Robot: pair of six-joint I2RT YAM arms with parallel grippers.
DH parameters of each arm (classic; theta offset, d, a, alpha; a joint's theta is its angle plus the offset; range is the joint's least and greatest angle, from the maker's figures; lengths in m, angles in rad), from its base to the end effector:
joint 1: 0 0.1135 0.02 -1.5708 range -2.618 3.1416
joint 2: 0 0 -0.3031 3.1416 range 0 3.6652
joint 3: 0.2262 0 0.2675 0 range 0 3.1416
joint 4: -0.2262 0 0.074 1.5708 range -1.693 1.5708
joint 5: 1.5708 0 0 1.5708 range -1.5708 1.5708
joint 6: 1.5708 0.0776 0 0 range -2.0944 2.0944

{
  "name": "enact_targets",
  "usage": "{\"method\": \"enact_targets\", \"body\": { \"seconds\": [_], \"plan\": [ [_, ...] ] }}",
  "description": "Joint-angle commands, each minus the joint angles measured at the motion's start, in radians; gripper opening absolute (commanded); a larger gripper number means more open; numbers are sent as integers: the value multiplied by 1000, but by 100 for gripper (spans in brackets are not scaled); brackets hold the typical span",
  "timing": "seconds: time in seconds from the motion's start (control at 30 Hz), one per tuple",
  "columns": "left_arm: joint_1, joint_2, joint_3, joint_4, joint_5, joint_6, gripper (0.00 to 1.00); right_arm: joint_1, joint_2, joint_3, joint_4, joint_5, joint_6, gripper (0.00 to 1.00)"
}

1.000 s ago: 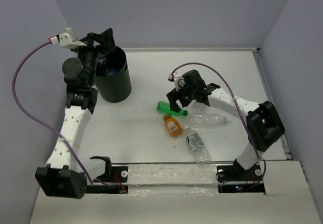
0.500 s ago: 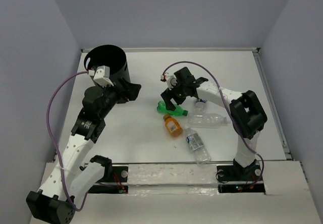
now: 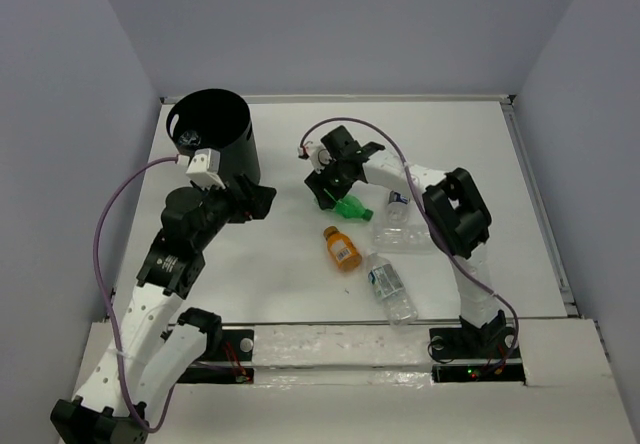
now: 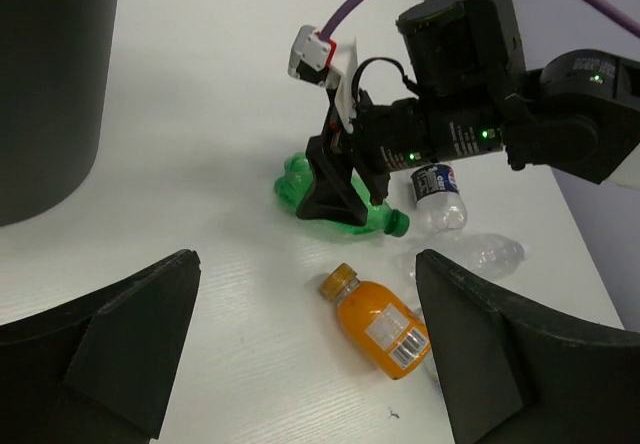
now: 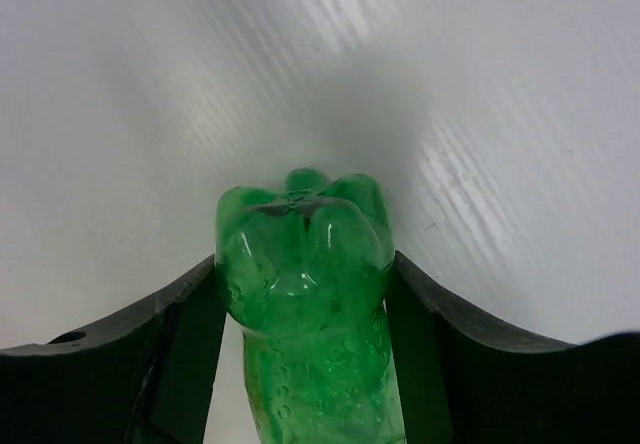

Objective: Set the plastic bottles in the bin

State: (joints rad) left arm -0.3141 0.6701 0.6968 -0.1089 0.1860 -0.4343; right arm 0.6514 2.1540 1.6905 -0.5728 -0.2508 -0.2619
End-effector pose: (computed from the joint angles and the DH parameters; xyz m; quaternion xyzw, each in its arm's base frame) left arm 0.1774 -0.0727 0.3563 0.0188 0.7348 -0.3101 0.6029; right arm 0.4042 0.3324 0.1752 -0.4516 0.8443 0.1691 0.2337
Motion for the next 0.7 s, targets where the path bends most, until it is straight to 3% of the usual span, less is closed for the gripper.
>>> {"method": "enact_targets", "body": {
  "seconds": [0.0,0.1,0.33,0.4,0.43,0.53,0.67],
  "plan": [
    [-20,-26,4,20,-5,78,99,5,17,104,31,77,-17,53],
    [-45,-40,44,9,-60,100,99,5,1,167,56,99,1,40],
    [-71,-116,159,110,-138,77,99,5,-150,359,235,1,174,36],
    [-80,-153,187,193,-134,69,99,14,-169,418,364,-54,249,36],
    [-85,-168,207,208,-137,72,99,14,-175,431,483,-67,359,35],
    [-98,-190,221,207,-157,80,99,14,-141,517,631,-114,539,35],
    [-117,-224,225,175,-175,106,99,25,4,685,857,-128,703,35]
  ]
}}
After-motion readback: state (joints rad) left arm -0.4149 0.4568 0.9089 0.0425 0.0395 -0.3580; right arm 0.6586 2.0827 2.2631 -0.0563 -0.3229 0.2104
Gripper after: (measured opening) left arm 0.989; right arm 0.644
